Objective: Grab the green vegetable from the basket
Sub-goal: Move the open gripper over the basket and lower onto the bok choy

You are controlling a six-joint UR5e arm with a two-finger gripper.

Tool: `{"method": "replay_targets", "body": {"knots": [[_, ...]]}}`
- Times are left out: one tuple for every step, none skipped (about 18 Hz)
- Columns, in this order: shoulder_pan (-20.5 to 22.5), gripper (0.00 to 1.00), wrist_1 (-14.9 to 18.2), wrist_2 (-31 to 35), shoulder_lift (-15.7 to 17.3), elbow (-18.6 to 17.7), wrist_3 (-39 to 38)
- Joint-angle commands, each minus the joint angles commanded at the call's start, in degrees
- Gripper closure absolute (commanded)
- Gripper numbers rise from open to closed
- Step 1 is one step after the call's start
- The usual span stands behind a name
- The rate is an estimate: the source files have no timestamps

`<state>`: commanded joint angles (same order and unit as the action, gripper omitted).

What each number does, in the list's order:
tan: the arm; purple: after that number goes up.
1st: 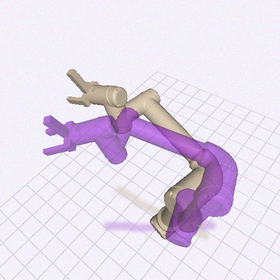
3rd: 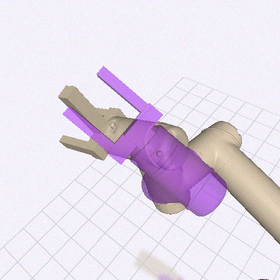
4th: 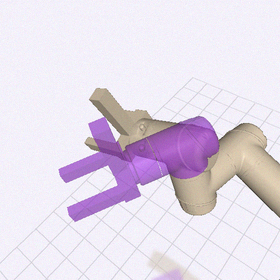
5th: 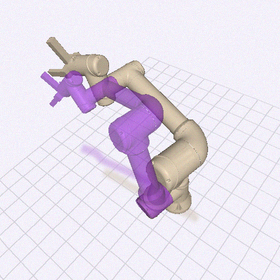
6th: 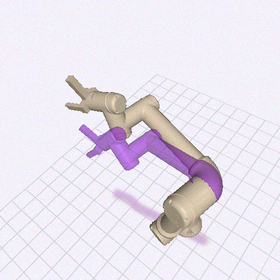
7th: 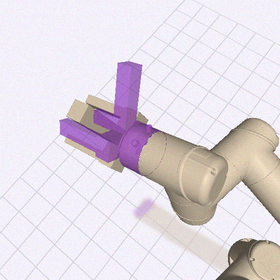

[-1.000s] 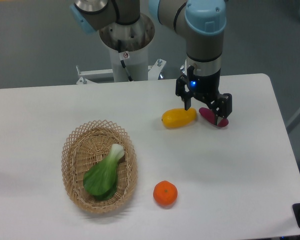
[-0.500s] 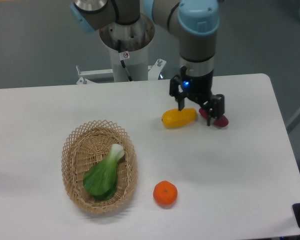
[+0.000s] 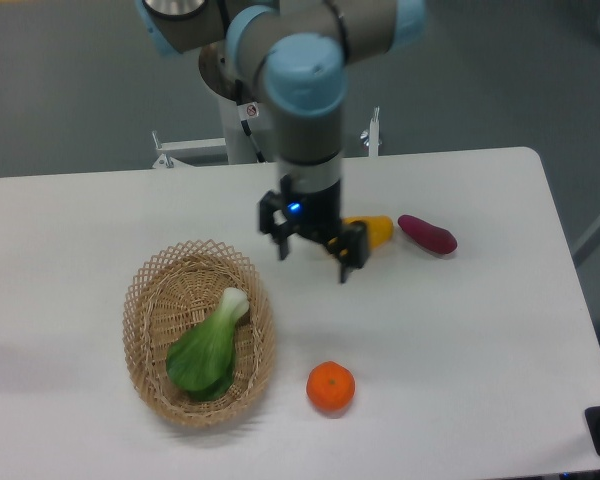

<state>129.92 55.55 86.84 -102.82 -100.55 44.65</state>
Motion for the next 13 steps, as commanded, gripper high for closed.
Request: {"method": "replay_targets", "body": {"knots": [[-1.41, 0.0, 0.0, 0.09, -1.32, -0.44, 0.0], [-2.55, 0.0, -0.26, 0.26, -2.46, -1.48, -0.26], [-3.43, 0.0, -0.7, 0.78, -3.78, -1.93, -0.18], [-3.7, 0.0, -0.96, 0.88, -4.4, -2.11, -0.18], [-3.97, 0.0, -1.14, 0.79, -4.58, -2.46, -0.35], [-4.67, 0.0, -1.31, 0.7, -4.76, -2.9, -0.61], [-5.46, 0.0, -1.49, 0.7, -5.11, -3.6, -1.31], [-5.81, 0.0, -1.58, 0.7, -6.07, -3.86, -1.58], [-5.82, 0.0, -2.02, 0.7, -6.69, -4.22, -1.5], [-5.9, 0.0, -2.8, 0.79, -7.21, -4.22, -1.67], [-5.9, 0.0, -3.07, 0.7, -7.39, -4.22, -1.76], [-6.34, 0.0, -3.34, 0.79, -7.66, -4.31, -1.76], [-6.6, 0.0, -3.43, 0.79, -8.18, -4.31, -1.76]]}}
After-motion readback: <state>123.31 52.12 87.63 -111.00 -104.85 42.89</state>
